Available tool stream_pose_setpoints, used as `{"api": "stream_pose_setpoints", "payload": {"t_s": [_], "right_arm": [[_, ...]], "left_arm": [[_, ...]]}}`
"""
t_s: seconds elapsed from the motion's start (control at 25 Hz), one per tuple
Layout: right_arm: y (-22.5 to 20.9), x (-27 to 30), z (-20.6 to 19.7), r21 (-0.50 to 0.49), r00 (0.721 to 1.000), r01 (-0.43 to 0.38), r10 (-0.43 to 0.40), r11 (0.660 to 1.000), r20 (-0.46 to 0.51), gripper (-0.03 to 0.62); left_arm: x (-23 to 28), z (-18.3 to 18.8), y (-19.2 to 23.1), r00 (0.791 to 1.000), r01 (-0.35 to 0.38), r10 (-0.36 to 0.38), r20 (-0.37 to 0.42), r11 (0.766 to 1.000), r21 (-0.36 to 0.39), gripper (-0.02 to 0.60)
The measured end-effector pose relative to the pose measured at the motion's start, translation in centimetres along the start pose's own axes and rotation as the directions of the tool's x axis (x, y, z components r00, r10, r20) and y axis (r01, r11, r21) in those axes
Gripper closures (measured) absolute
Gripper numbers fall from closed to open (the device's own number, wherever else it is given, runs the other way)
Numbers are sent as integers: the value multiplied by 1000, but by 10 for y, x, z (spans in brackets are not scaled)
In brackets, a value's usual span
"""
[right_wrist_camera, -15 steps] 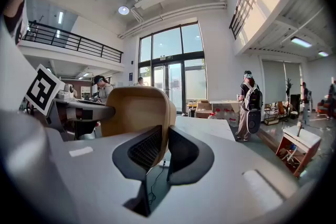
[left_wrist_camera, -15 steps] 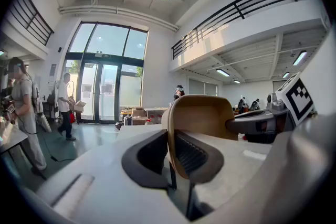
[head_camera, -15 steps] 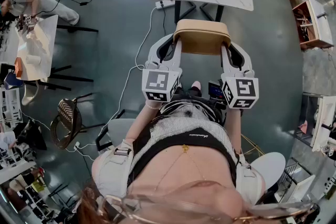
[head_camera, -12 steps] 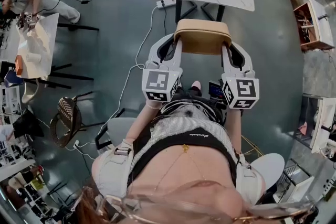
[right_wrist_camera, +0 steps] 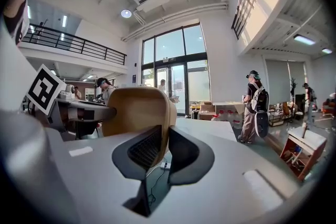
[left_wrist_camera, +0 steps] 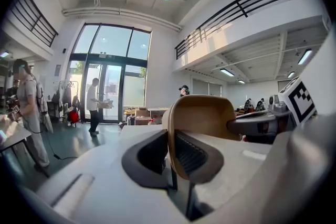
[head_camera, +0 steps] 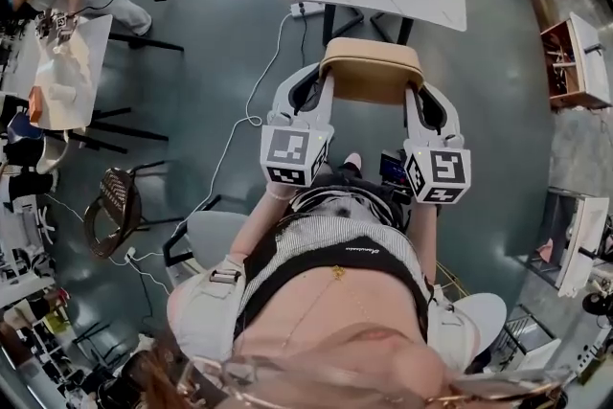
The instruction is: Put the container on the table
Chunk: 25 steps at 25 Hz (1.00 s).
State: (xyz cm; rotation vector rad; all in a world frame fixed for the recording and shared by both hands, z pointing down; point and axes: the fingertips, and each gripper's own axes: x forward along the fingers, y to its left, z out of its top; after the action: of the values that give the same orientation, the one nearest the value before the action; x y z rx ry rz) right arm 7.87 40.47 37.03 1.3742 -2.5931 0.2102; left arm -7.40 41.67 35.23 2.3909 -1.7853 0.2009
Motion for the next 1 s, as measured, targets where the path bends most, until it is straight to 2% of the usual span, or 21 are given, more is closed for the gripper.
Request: {"api": "stream_pose_setpoints", "payload": {"t_s": [0.52,1.0], "right_arm": [[-15,10,2,-1,1000,15,-15,1000,0,526],[-33,86,23,4,997,79,-79,997,-5,525]], "left_arm": [[20,-1,-1,1000,14,-14,1,1000,-11,546],[93,18,51,996,87,-87,2,996,10,546]]}}
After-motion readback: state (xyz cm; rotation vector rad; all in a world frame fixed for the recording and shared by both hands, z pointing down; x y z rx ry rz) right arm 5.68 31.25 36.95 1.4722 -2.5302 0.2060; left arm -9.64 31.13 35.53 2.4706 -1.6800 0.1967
